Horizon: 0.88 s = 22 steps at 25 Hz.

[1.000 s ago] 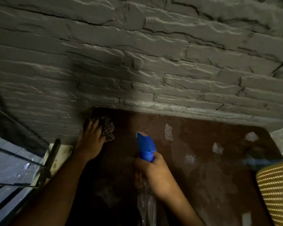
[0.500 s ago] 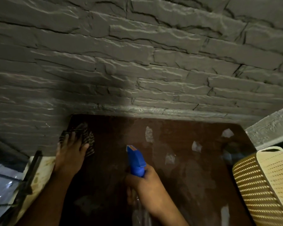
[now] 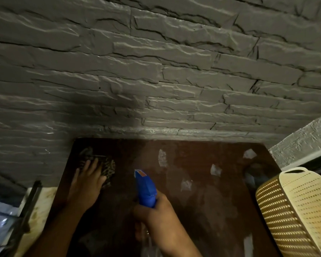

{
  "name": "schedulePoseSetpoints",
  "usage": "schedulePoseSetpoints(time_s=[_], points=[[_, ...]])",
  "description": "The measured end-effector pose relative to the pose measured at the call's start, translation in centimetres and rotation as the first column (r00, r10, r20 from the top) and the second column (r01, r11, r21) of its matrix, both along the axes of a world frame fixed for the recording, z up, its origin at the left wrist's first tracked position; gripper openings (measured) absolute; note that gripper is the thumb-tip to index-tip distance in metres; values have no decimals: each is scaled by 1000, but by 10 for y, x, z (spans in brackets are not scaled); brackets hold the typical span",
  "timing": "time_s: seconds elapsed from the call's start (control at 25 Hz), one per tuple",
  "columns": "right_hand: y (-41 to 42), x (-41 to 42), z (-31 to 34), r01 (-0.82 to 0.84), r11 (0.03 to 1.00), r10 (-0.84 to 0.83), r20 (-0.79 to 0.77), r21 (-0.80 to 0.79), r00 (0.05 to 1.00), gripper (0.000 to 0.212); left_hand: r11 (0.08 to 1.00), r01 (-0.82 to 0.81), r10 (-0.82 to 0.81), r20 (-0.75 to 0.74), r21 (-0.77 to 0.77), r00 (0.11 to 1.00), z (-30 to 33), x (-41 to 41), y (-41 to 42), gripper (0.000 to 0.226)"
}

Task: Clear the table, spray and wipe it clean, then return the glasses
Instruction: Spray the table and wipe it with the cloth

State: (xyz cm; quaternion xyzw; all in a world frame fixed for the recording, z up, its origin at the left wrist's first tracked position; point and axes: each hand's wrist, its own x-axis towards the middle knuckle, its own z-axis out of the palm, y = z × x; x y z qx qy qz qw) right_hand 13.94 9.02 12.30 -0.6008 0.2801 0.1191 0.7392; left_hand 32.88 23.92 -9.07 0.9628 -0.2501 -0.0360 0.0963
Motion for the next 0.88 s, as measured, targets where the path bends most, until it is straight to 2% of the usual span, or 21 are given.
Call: schedulePoseSetpoints(time_s=[0.08,0.16,0.2,0.24,0.32,0.36,0.4,0.48,0.56,0.64,0.76,0.88], points=[[-1,-7,2,16,999,-16,-15,40,1000,26,976,213,-211,46,-45,976,-11,-64,15,54],[-5,-16,5,65,995,-62,-48,74,997,30,955,287,-283,70,-68,957,-15,-103,55,54],[-7,-20,5,57,996,-53,-48,71,997,32,959,270,-260,111,-84,959,-21,-98,73,56],[-8,-26,6,31,998,-29,-38,53,999,32,983,167,-156,129,-79,979,-26,-82,84,57],[-12,-43,7,-8,1000,8,-5,7,1000,31,987,-145,149,40,-73,988,-16,-39,75,54],[-15,-50,5,-23,1000,23,13,-3,1000,29,972,-233,233,-20,-21,972,-5,-28,55,50],[-15,-57,4,-40,999,40,35,-7,999,27,969,-249,249,-59,12,967,7,-31,30,48],[-14,-70,-1,-79,997,79,77,1,994,22,996,-74,74,-7,54,997,6,-72,8,49],[-11,-78,-6,-107,994,104,98,33,990,20,997,81,-80,-49,19,996,3,-138,29,65],[-8,-85,-13,-120,992,116,95,42,989,17,992,120,-122,-91,-32,988,10,-185,69,68],[-1,-89,-21,-144,990,144,76,-7,987,12,997,-19,11,-96,-76,995,8,-157,90,70],[14,-86,-25,-151,989,151,85,-6,985,12,970,-243,243,-75,10,967,14,-79,55,63]])
